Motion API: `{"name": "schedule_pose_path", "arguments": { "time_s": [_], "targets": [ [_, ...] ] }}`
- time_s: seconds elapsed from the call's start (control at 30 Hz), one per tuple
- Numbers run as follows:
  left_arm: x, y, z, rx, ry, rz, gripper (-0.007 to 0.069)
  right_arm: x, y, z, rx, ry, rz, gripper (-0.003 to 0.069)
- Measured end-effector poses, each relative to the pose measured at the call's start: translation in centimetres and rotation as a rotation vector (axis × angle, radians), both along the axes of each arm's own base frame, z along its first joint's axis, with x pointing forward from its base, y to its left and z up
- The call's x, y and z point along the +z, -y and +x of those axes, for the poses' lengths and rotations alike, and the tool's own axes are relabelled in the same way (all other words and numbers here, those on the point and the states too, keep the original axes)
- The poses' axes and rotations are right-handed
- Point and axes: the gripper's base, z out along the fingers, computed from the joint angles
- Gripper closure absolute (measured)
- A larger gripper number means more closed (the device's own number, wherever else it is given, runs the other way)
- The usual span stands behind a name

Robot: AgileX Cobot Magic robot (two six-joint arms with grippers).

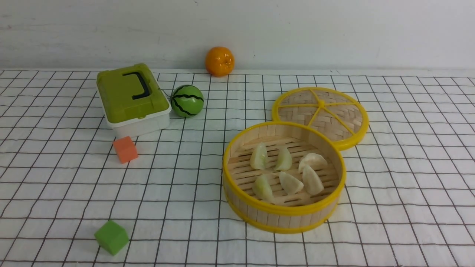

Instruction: Put the dumplings into the steamer on the table with the white tablecloth.

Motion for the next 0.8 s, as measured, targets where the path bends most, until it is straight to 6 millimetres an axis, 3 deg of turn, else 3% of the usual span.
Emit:
{"name": "schedule_pose_path", "arguments": {
  "time_s": [0.17, 0.3, 0.33, 0.43, 0.53, 0.8],
  "targets": [
    [-0.4, 0.6, 0.3, 0.016, 0.051, -0.062, 0.0438, 0.0, 0.0, 0.0, 0.000, 0.000, 0.000, 0.0647],
    [-1.1, 1.4, 0.9, 0.090, 0.181, -0.116, 0.0620, 0.0, 0.0, 0.0, 0.000, 0.000, 0.000, 0.0639],
    [-1.4, 1.4, 1.1, 0.113, 0.206, -0.124, 0.0637, 0.0, 0.0, 0.0, 0.000, 0.000, 0.000, 0.0638],
    [-2.3, 1.2, 1.8, 0.206, 0.291, -0.101, 0.0637, 0.0, 0.0, 0.0, 0.000, 0.000, 0.000, 0.0636],
    [-4.5, 0.3, 2.4, 0.380, 0.370, -0.078, 0.0637, 0.0, 0.0, 0.0, 0.000, 0.000, 0.000, 0.0629],
    [-8.2, -0.5, 2.1, 0.535, 0.285, -0.058, 0.0637, 0.0, 0.0, 0.0, 0.000, 0.000, 0.000, 0.0621]
  ]
}}
